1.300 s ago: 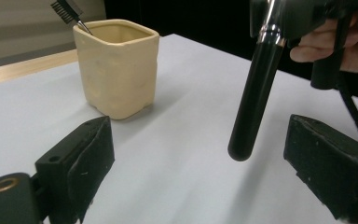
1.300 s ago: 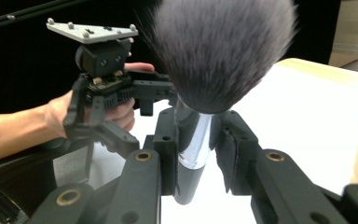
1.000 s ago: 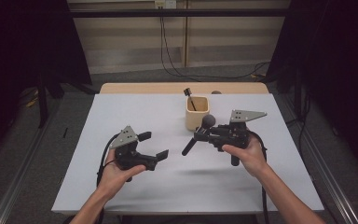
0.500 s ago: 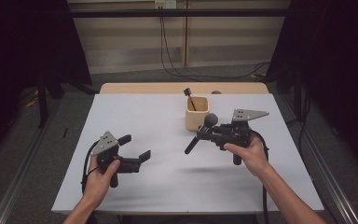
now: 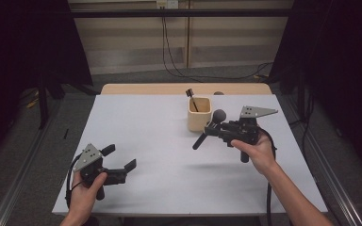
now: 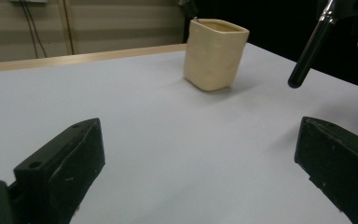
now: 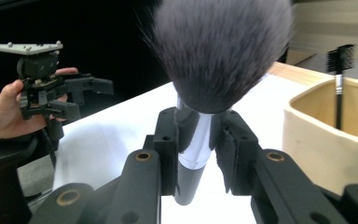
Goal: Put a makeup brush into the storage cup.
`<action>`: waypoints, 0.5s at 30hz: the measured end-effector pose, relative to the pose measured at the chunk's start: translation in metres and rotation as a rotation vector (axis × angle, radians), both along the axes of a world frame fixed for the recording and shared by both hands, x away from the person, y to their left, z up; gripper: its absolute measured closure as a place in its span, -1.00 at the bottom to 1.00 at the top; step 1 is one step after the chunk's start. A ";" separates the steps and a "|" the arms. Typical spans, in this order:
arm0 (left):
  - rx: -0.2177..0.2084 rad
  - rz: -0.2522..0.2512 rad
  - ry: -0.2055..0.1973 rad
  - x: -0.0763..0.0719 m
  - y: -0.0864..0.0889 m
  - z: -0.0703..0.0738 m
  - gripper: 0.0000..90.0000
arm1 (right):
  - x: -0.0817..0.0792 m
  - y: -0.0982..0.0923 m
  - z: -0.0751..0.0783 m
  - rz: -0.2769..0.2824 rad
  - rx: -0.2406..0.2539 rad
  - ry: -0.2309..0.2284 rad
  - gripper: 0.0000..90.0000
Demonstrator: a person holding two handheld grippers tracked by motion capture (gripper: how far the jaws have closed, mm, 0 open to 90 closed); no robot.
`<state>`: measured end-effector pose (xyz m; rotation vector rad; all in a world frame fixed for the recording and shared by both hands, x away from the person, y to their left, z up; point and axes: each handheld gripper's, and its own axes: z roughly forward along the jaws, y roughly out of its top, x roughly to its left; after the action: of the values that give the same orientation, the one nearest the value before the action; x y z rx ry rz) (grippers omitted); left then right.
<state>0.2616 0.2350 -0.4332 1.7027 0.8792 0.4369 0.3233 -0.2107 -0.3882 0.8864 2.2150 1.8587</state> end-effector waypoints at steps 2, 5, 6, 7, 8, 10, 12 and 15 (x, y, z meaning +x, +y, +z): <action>0.002 0.009 0.006 0.001 0.003 -0.003 -0.96 | 0.003 -0.003 0.001 -0.013 -0.002 0.000 0.57; -0.004 0.024 0.005 0.002 0.006 -0.005 -0.96 | 0.008 -0.006 0.004 -0.031 -0.013 -0.003 0.57; -0.011 0.026 0.003 0.002 0.007 -0.006 -0.96 | 0.009 -0.007 0.005 -0.037 -0.013 -0.007 0.57; -0.019 0.031 -0.001 0.002 0.007 -0.007 -0.96 | 0.011 -0.008 0.006 -0.045 -0.016 -0.011 0.57; -0.020 0.035 -0.007 0.001 0.008 -0.008 -0.96 | 0.012 -0.010 0.008 -0.052 -0.016 -0.013 0.57; -0.013 0.030 -0.008 -0.001 0.008 -0.009 -0.96 | 0.015 -0.012 0.011 -0.065 -0.015 -0.018 0.57; -0.011 0.026 -0.018 -0.002 0.009 -0.010 -0.96 | 0.017 -0.013 0.014 -0.076 -0.018 -0.024 0.57; -0.019 0.034 -0.028 -0.003 0.010 -0.008 -0.96 | 0.022 -0.015 0.018 -0.094 -0.023 -0.032 0.57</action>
<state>0.2587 0.2451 -0.4416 1.6631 0.8900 0.4728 0.3453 -0.2260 -0.3700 0.9323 2.1328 1.7903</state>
